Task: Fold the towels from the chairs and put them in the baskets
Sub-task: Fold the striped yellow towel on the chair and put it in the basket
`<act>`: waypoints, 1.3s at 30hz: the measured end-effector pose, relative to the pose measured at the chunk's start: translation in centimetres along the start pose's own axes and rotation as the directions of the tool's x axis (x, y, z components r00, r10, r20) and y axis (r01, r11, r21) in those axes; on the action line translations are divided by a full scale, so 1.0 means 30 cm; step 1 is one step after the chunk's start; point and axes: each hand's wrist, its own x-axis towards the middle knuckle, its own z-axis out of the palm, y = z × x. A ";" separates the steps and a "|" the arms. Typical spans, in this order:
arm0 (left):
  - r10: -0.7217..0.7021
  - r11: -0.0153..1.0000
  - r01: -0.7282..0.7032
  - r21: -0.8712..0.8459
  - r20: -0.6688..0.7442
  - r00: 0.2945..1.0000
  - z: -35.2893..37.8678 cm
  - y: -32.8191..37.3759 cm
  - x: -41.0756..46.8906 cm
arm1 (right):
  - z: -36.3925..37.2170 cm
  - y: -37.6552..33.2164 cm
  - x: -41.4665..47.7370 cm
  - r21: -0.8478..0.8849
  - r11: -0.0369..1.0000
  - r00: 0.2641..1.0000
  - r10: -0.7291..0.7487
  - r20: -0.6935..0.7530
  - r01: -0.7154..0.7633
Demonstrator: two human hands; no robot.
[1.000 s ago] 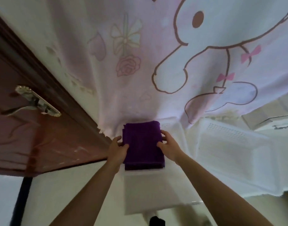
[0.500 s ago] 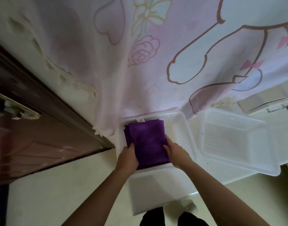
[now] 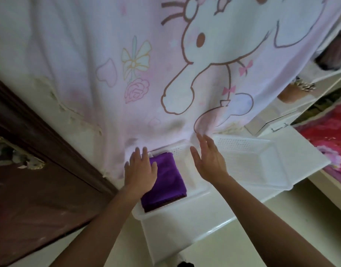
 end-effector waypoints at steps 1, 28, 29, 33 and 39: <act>0.064 0.998 -0.062 0.024 -0.079 0.995 -0.058 0.051 0.002 | -0.069 0.008 -0.004 -0.015 1.000 0.996 -0.013 -0.088 0.012; 0.953 0.092 -0.985 0.144 -0.299 0.045 0.250 1.842 -1.497 | -1.214 1.117 -2.041 -0.050 0.680 0.375 0.339 -0.863 -0.731; 0.963 0.038 -0.993 0.111 -0.270 0.007 0.303 1.931 -1.566 | -1.228 1.177 -2.125 -0.022 0.640 0.323 0.357 -0.877 -0.768; 0.959 -0.140 -0.990 0.013 -0.249 -0.139 0.519 2.251 -1.805 | -1.299 1.383 -2.414 0.002 0.473 0.218 0.409 -0.886 -0.881; 0.916 -0.385 -0.913 -0.134 -0.181 -0.359 0.749 2.713 -2.248 | -1.502 1.609 -2.860 0.110 0.147 -0.035 0.439 -0.898 -0.983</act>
